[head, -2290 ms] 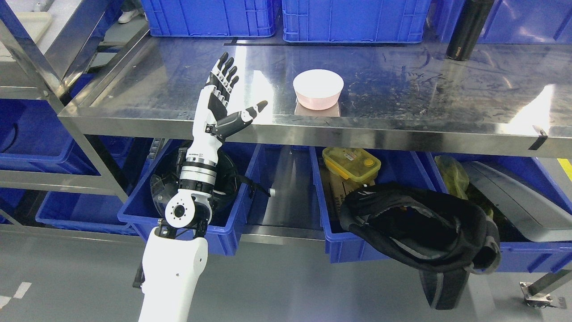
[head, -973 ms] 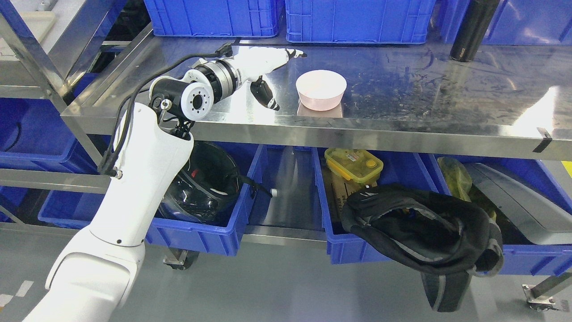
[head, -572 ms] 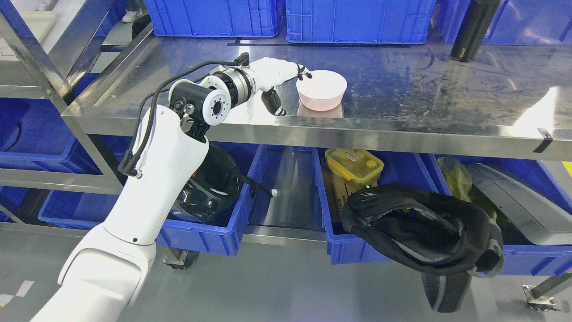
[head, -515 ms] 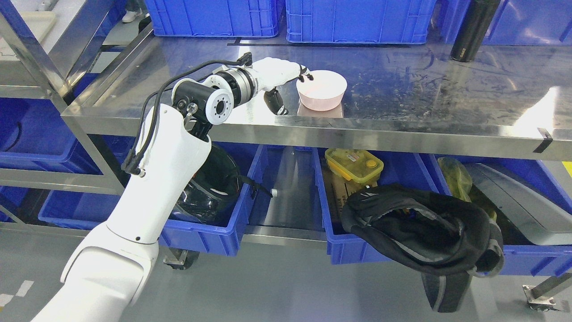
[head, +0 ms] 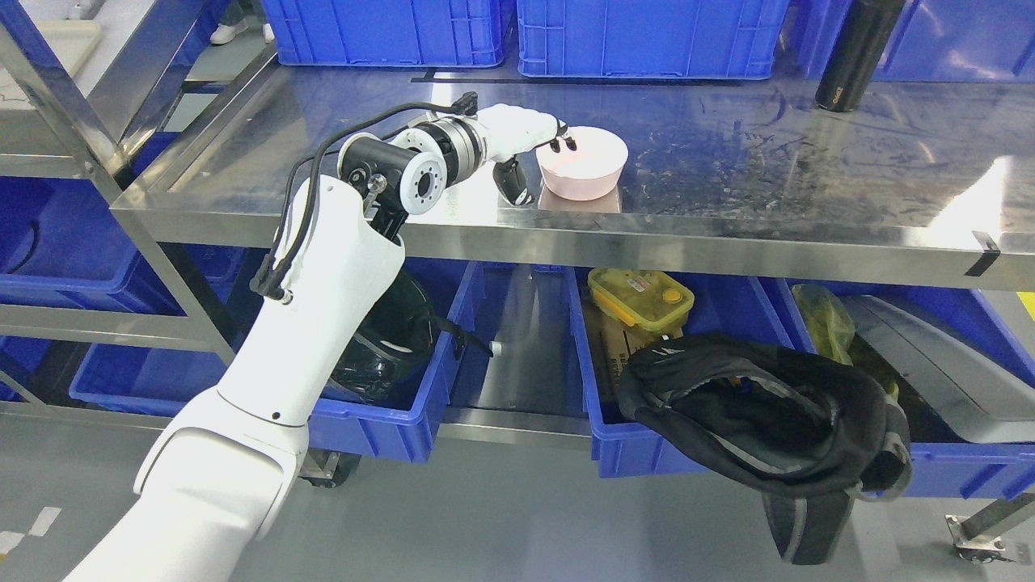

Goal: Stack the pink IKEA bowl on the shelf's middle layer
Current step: 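Hook the left hand fingers over the pink bowl's rim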

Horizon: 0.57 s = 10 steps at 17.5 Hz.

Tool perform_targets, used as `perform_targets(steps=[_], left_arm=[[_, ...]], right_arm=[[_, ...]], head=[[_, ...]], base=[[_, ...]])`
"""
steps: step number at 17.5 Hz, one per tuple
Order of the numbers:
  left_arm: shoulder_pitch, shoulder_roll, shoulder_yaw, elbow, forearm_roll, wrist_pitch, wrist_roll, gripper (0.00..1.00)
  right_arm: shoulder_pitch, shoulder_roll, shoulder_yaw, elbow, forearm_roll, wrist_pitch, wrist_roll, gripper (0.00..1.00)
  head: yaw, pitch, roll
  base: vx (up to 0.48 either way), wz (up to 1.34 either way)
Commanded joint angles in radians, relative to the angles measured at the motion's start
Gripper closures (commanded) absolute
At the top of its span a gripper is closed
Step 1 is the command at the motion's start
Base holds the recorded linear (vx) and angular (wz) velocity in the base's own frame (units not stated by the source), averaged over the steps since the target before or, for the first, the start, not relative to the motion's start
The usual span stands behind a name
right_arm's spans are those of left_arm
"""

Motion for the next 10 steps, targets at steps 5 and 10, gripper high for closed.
perform_targets(steps=[5,10], left_arm=[[-0.028,-0.088,-0.009,0.17,-0.019,-0.002,-0.001,0.39],[-0.058,-0.101,-0.007,0.224,-0.045,-0.022,-0.004,0.48]], right_arm=[[0.023,-0.017,0.0,-0.017,0.0,-0.001,0.0,0.0],[0.023,-0.017,0.0,-0.017,0.0,-0.001,0.0,0.0]], head=[[0.0,0.0,0.0],[0.0,0.0,0.0]], base=[[0.0,0.0],[0.0,0.0]])
